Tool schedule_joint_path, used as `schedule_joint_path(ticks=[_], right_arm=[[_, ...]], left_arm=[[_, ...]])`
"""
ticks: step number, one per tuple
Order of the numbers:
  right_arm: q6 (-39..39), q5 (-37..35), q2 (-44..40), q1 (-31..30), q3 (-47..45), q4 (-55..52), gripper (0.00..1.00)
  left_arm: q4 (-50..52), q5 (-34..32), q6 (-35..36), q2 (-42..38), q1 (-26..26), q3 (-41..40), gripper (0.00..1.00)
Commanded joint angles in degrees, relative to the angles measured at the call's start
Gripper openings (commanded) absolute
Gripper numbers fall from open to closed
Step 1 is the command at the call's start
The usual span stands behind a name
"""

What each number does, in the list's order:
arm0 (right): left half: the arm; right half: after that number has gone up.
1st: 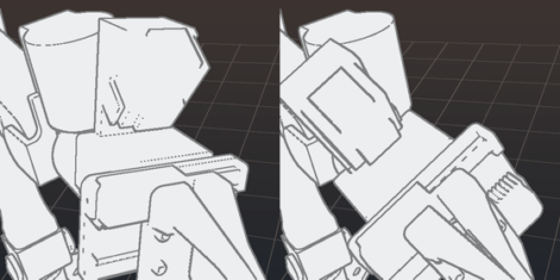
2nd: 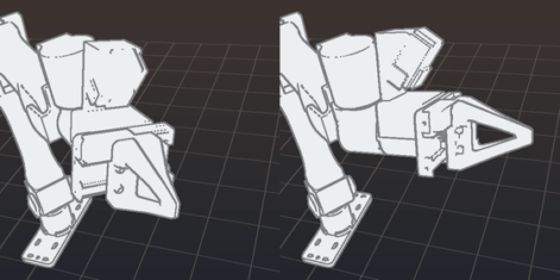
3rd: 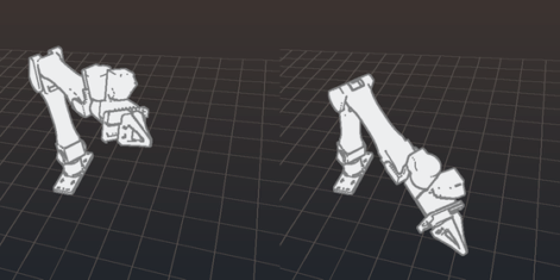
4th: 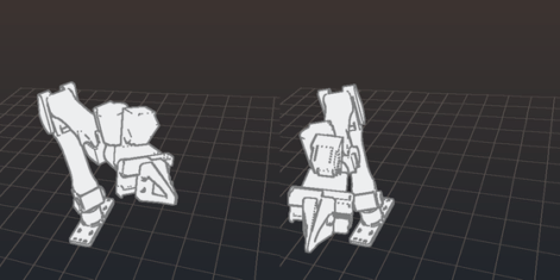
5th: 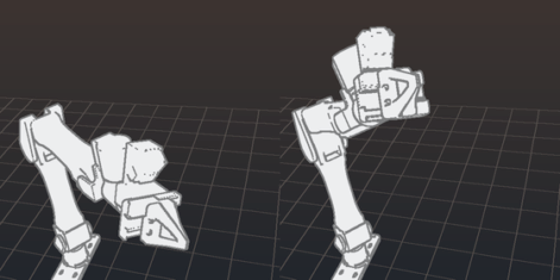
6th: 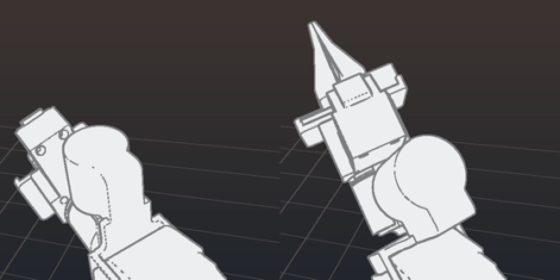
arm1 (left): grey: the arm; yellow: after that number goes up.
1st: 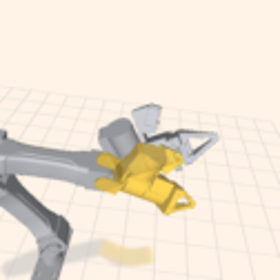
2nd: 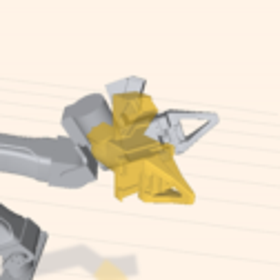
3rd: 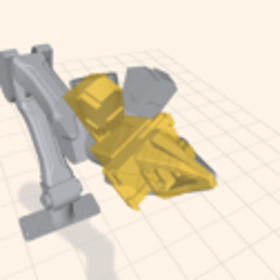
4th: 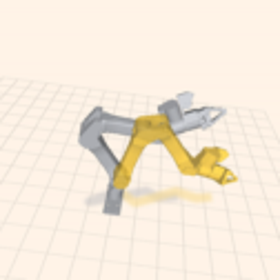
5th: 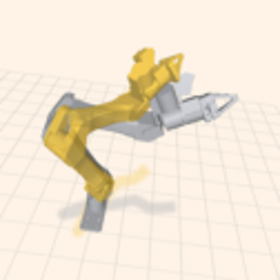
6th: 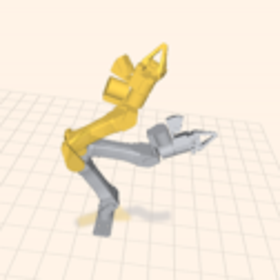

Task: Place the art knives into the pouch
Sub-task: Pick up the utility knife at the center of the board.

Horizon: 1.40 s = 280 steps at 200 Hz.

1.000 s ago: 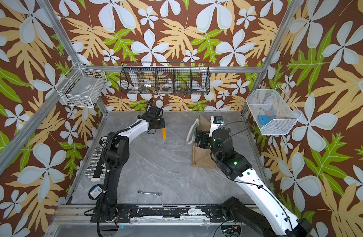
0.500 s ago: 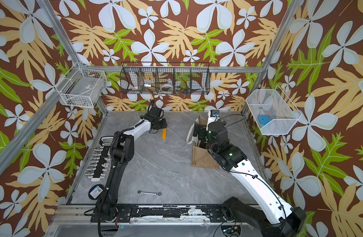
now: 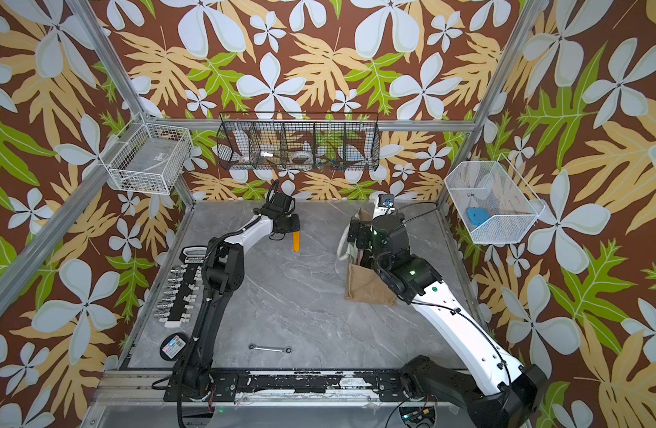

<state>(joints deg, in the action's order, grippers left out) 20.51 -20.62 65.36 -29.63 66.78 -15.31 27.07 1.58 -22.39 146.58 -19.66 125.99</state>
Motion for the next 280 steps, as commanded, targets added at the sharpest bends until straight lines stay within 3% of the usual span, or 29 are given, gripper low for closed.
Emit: schedule_joint_path(ticks=[1,105,177,208,280], right_arm=[[-0.49,-1.17,0.63,-0.02,0.8,0.17,0.98],[1.79,-1.39,1.07,0.0,-0.29,0.28,0.97],[2.82,-1.79,-0.41,-0.06,-2.05,0.72,0.97],[2.87,-1.7,-0.59,0.01,-2.45,1.14,0.97],[2.85,-0.15,-0.94,0.01,-3.1,1.29,0.97]], left_arm=[[3.57,-2.08,1.12,1.07,0.1,0.04,0.42],[6.92,-8.33,5.86,-1.37,0.05,-5.49,0.41],[8.64,-9.12,7.27,-0.69,-0.04,-5.02,0.43],[9.26,-9.68,7.5,-0.84,-0.03,-5.26,0.37],[5.24,-6.94,6.92,-8.06,-0.04,-11.79,0.33]])
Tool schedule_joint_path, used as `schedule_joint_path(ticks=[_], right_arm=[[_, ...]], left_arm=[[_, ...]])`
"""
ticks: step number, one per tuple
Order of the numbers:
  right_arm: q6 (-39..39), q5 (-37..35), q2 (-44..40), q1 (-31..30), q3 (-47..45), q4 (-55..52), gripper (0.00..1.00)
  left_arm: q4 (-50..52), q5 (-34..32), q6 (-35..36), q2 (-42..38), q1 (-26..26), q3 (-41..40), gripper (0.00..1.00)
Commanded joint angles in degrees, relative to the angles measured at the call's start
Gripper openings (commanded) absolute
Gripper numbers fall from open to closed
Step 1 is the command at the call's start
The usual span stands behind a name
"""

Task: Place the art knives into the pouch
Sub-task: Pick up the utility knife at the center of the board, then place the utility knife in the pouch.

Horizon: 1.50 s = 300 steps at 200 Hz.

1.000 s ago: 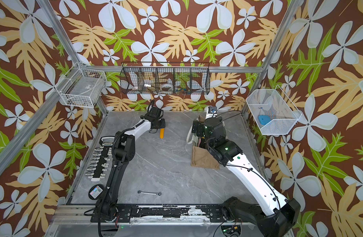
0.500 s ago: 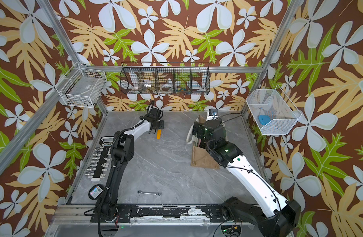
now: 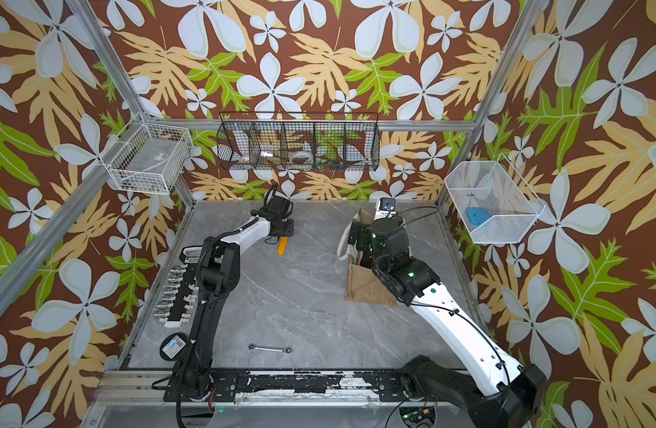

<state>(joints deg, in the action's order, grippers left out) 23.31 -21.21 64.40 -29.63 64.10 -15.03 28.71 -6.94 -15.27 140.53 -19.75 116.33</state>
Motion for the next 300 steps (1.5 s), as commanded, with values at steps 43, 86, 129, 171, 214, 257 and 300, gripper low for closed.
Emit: schedule_joint_path(ticks=[43,86,129,171,214,257,300], right_arm=[[0.9,1.3,1.29,-0.02,-0.45,1.18,0.97],[1.87,3.48,2.95,0.01,-0.31,2.66,0.97],[2.88,5.74,6.64,0.0,2.91,1.76,0.97],[3.23,5.5,7.3,0.0,2.79,2.55,0.97],[2.44,5.65,7.96,0.02,3.66,2.81,0.97],[2.27,5.32,7.53,-0.04,3.93,3.16,0.97],[2.19,0.55,5.36,-0.02,2.57,2.47,0.96]], left_arm=[[2.6,2.32,-0.53,-5.89,0.06,-4.91,0.32],[2.85,5.74,-1.37,-10.07,0.01,-8.03,0.31],[0.9,8.53,-2.33,-15.16,-0.01,-12.72,0.3],[1.27,8.33,-2.64,-20.2,-0.63,-14.9,0.3],[2.39,9.23,-2.41,-23.93,-2.35,-13.64,0.29],[4.42,10.54,-2.7,-27.76,-5.62,-11.23,0.28],[8.2,11.59,-2.04,-31.29,-12.17,-3.18,0.27]])
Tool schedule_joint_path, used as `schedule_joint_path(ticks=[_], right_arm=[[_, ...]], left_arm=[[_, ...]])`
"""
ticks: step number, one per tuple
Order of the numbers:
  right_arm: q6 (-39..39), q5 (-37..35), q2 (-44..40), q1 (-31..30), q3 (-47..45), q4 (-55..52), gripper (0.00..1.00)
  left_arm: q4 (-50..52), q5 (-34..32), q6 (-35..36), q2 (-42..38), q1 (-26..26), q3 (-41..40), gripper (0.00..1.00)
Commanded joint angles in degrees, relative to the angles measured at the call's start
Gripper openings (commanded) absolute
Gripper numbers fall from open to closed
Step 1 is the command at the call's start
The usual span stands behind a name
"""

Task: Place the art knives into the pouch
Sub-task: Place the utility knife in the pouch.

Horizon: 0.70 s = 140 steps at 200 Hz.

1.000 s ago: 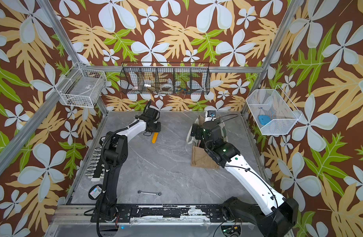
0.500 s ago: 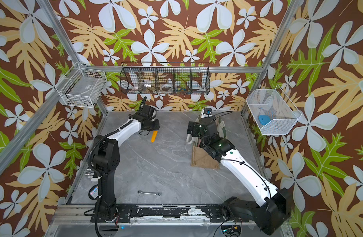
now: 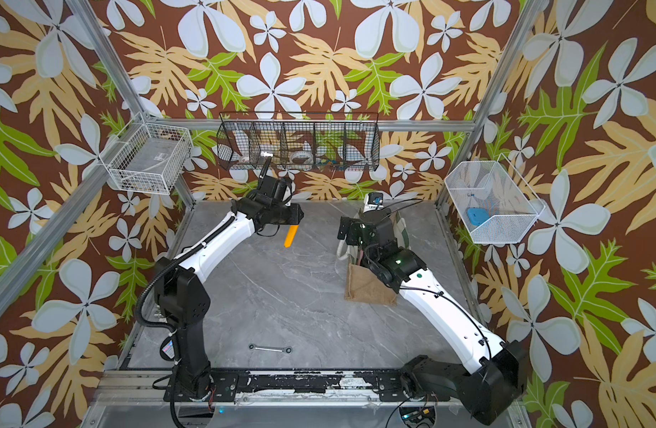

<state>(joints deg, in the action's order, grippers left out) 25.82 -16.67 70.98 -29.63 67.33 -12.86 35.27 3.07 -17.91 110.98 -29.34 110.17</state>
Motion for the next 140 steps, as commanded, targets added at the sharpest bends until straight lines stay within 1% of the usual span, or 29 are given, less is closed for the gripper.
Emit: schedule_joint_path(ticks=[1,30,49,61,83,101,119,140], right_arm=[[-0.33,-4.17,-1.3,-0.05,-0.73,0.3,0.96],[-1.62,-7.12,-3.86,-0.01,-1.98,0.23,0.96],[-1.92,-8.71,-5.4,0.01,-2.84,-0.13,0.96],[-1.94,-9.79,-6.36,-0.04,-3.52,-0.07,0.96],[-1.83,-11.06,-8.23,-0.05,-5.36,0.58,0.96],[-1.67,-12.08,-9.65,-0.01,-7.12,1.0,0.96],[-1.39,-12.82,-11.04,0.0,-8.48,0.83,0.96],[-1.39,-14.69,-13.79,0.01,-10.26,0.17,0.95]], left_arm=[[1.65,1.67,0.6,-1.74,-2.74,3.1,0.27],[1.03,4.58,0.67,-1.91,-7.01,8.39,0.26],[0.79,6.48,0.65,-0.87,-9.08,12.94,0.26],[-0.84,8.31,0.6,-0.75,-10.16,14.17,0.26],[-8.55,13.9,-1.45,-1.68,-11.32,11.25,0.26],[-16.11,19.96,-5.0,-1.97,-11.54,8.6,0.22],[-23.42,25.83,-6.7,-1.76,-11.95,6.75,0.22],[-31.75,28.83,-9.4,-1.07,-12.3,4.32,0.22]])
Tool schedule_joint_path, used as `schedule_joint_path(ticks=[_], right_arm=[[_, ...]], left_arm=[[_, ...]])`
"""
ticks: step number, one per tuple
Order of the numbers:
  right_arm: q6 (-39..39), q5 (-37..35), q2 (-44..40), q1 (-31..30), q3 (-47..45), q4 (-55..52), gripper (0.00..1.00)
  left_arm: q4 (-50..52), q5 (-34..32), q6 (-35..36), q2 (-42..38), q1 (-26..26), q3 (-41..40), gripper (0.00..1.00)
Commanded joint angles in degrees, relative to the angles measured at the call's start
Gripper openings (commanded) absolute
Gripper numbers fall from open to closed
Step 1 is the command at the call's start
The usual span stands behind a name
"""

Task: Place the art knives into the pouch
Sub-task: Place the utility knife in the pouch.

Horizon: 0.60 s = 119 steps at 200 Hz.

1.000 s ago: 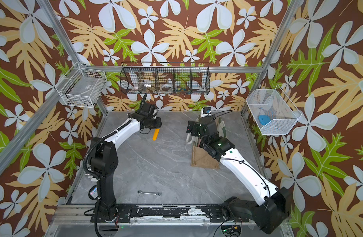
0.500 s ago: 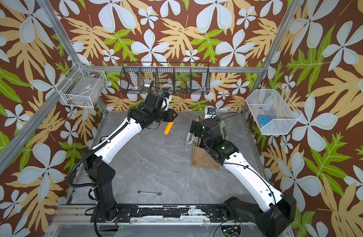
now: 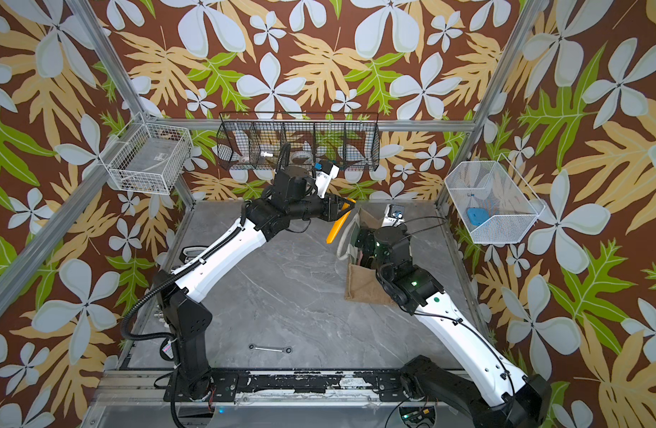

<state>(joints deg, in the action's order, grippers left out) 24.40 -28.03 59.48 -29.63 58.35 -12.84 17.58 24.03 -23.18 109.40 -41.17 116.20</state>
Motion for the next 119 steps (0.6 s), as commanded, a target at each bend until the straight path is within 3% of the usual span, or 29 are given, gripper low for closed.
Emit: schedule_joint_path(ticks=[1,57,119], right_arm=[[0.03,-3.47,-2.46,0.01,-1.38,0.12,0.95],[-1.27,-8.06,-13.73,-0.06,-8.8,2.32,0.95],[-0.91,-8.54,-13.53,-0.01,-8.87,0.71,0.95]], left_arm=[[-14.33,8.05,-4.23,0.52,-0.44,-1.78,0.22],[-21.75,12.71,-9.5,6.56,-1.42,-2.09,0.22],[-21.7,14.65,-11.78,13.56,-2.16,1.59,0.23]])
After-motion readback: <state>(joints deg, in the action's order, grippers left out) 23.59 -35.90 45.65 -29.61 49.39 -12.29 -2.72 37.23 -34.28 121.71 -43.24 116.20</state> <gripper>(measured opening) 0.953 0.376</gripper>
